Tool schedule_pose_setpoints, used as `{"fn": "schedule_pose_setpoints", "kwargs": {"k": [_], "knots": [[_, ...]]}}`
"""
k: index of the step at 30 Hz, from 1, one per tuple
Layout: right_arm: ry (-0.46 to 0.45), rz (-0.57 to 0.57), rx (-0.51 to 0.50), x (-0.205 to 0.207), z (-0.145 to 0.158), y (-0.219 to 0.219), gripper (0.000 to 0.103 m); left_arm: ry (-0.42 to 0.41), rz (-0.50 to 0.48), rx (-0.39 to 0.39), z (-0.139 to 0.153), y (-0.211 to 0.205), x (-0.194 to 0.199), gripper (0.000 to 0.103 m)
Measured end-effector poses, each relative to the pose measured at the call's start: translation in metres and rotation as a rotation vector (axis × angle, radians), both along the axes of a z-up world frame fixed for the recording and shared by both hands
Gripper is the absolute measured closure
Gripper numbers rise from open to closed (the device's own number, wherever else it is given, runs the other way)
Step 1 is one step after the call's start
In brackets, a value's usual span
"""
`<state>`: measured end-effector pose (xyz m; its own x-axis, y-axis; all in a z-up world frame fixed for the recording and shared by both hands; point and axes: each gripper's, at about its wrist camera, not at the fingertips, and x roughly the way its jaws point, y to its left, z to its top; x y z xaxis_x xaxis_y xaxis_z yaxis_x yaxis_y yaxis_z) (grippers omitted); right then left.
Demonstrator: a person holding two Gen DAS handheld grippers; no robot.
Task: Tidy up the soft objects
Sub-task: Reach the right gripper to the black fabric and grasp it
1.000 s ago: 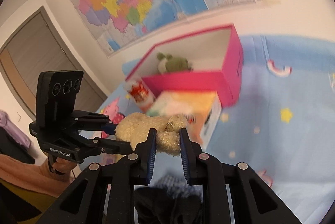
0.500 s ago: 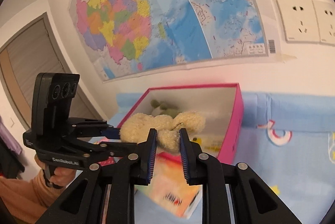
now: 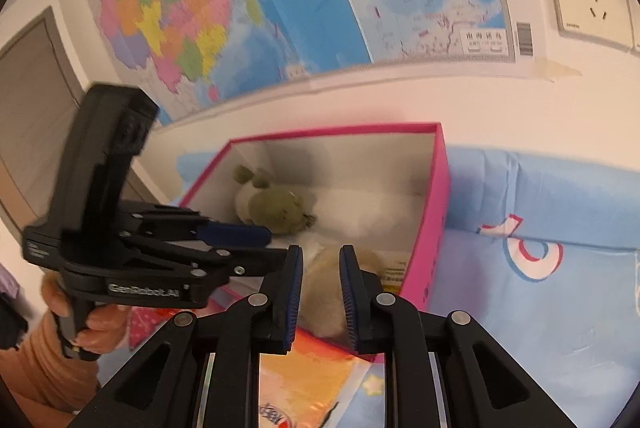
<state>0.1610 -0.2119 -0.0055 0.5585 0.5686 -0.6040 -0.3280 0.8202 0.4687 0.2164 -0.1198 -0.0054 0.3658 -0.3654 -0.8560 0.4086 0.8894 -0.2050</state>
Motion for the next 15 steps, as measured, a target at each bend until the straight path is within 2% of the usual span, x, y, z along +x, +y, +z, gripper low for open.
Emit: {"fn": "schedule_pose_setpoints", "kwargs": {"k": [4,11,14,15], "knots": [[-0.022,-0.015,-0.032,-0.01,0.004,-0.004,0.075,-0.065,-0.006,0.014,0.012,0.0,-0.014,0.061],[-0.053,-0.034,0.024,-0.044,0.017,-0.033,0.07,-0.166,-0.07,-0.021,0.034,0.003,-0.054,0.058],[-0.046,0.012,0.049,-0.064,0.018,-0.04,0.06,-0.19,-0.127,-0.048,0.039,0.006,-0.08,0.051],[-0.042,0.027,0.055,-0.068,0.019,-0.04,0.051,-0.201,-0.152,-0.058,0.04,0.007,-0.09,0.047]]}}
